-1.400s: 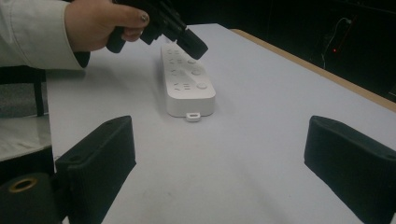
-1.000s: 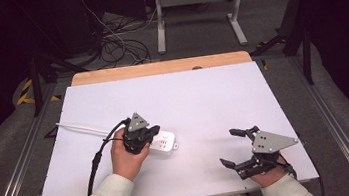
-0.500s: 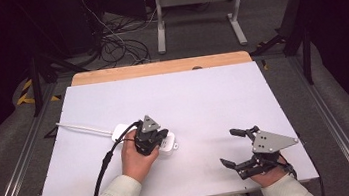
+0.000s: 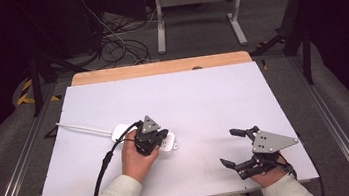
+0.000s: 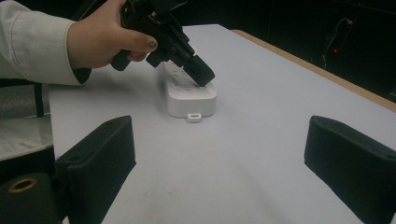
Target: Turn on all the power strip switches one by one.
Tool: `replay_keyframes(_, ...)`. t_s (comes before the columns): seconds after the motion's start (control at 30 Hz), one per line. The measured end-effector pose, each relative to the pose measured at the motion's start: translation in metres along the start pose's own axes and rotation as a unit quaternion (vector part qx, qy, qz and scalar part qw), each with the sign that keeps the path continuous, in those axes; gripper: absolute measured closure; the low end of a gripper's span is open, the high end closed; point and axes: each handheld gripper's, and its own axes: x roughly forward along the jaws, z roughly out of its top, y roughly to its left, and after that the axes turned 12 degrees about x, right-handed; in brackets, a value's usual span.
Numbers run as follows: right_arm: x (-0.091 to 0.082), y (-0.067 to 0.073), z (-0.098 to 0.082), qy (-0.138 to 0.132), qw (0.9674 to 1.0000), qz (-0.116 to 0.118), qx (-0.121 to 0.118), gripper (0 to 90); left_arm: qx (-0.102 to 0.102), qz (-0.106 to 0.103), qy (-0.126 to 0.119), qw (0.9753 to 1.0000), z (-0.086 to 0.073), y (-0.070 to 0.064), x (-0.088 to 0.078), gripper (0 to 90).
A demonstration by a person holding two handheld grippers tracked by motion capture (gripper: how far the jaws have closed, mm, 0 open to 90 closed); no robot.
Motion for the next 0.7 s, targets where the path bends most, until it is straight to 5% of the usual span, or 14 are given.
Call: replay_keyframes(0.7, 0.0011, 0.0009, -0.0002, 0.002, 1.0, 0.001, -0.003, 9.2, 0.008, 0.007, -0.003, 0.9999, -0.003, -0.0038, 0.0025, 90.0)
